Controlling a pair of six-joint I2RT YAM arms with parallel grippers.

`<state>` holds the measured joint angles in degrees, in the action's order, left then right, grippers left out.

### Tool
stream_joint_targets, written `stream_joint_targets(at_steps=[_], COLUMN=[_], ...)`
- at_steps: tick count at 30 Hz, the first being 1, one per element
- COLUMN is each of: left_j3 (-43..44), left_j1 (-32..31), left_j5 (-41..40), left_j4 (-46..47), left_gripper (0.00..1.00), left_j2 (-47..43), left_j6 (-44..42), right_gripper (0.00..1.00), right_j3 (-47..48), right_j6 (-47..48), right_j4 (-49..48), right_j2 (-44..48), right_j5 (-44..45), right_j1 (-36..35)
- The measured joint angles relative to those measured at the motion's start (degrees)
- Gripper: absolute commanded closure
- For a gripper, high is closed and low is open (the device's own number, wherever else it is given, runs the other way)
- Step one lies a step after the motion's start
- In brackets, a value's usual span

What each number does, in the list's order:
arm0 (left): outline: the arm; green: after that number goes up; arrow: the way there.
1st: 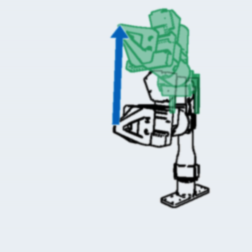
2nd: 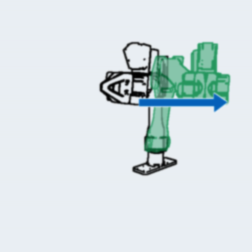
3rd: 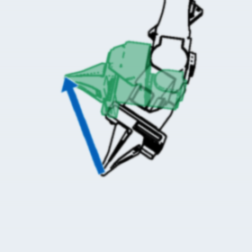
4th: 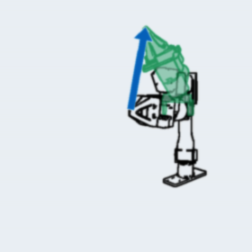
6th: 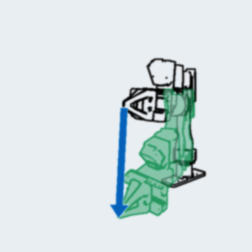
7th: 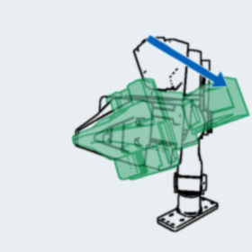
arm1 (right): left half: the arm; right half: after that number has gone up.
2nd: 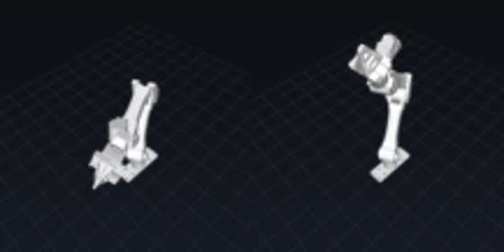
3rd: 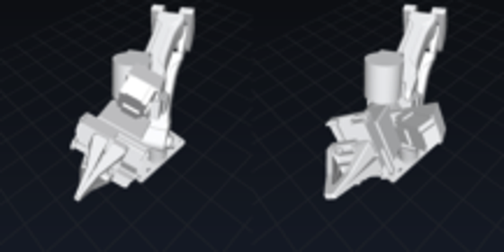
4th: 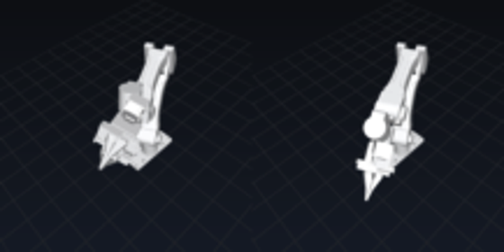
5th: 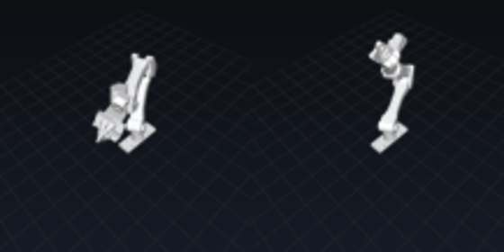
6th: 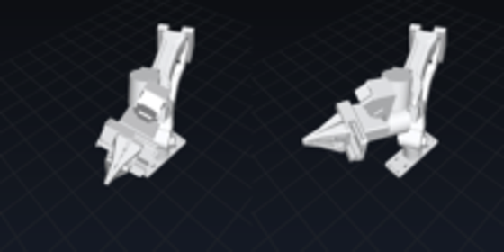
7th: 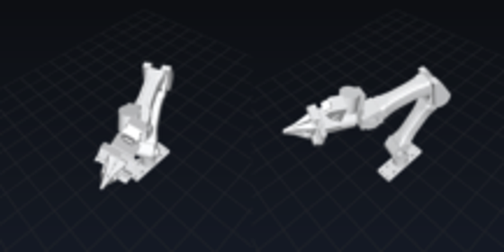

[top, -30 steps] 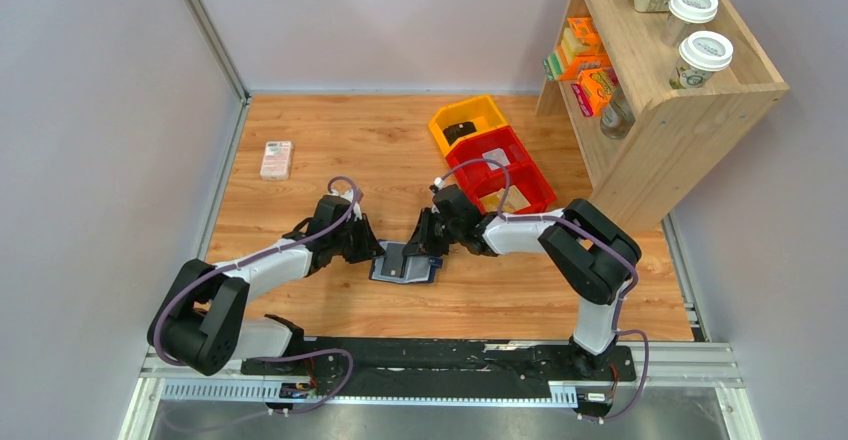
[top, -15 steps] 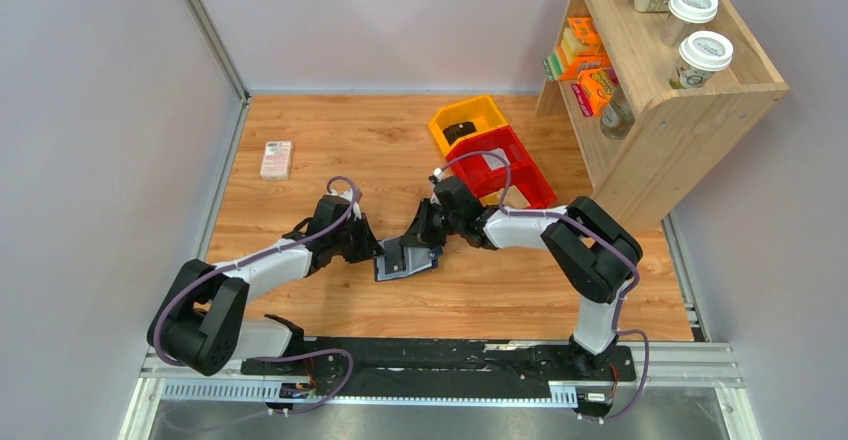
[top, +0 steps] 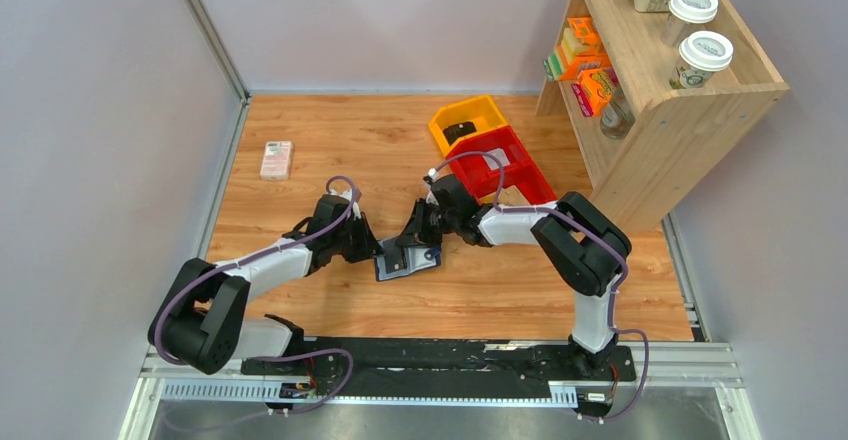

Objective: Take the credit cards out of the card holder
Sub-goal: Remove the credit card from the card holder.

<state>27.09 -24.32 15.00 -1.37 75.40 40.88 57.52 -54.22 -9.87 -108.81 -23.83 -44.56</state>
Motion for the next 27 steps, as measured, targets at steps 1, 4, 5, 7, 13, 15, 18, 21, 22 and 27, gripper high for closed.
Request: stream_joint_targets(at_steps=[1,4,5,7,13,15,18,21,22,27], left_j3=[0.0,0.0,0.0,0.0,-0.2,-0.2,-0.2,-0.2,-0.2,-0.2], left_j1=[0.0,0.0,0.0,0.0,0.1,0.0,0.1,0.1,0.1,0.1], left_j5=[0.1,0.2,0.2,0.3,0.9,1.3,1.7,2.1,2.3,2.5], left_j4=[0.1,0.4,0.4,0.6,2.4,3.2,3.9,4.5,4.6,5.0], left_gripper=[0.92,0.93,0.94,0.95,0.98,0.98,0.99,0.99,0.99,1.00], left_j2=[0.1,0.2,0.3,0.5,1.6,2.1,2.5,3.0,3.1,3.3], left_j6=[0.0,0.2,0.2,0.4,1.4,1.5,1.9,1.9,2.0,2.3], right_gripper=[0.85,0.87,0.87,0.88,0.89,0.89,0.88,0.87,0.88,0.88], right_j3=[0.0,0.0,0.0,0.0,-1.6,-2.4,-3.2,-3.9,-4.2,-5.6], right_j6=[0.0,0.0,0.0,0.0,-0.4,-0.8,-1.3,-1.5,-1.6,-2.1], right_j4=[-0.5,-1.0,-1.2,-1.5,-3.7,-4.7,-5.7,-6.5,-6.8,-8.4], right_j2=[-0.5,-1.1,-1.1,-1.1,-1.0,-0.8,-0.4,0.3,0.6,0.9], right_j5=[-0.3,-0.8,-0.9,-1.1,-2.4,-3.0,-3.6,-3.8,-3.9,-4.8], right_j1=[0.0,0.0,0.0,0.1,1.3,1.7,2.0,2.0,2.0,2.6])
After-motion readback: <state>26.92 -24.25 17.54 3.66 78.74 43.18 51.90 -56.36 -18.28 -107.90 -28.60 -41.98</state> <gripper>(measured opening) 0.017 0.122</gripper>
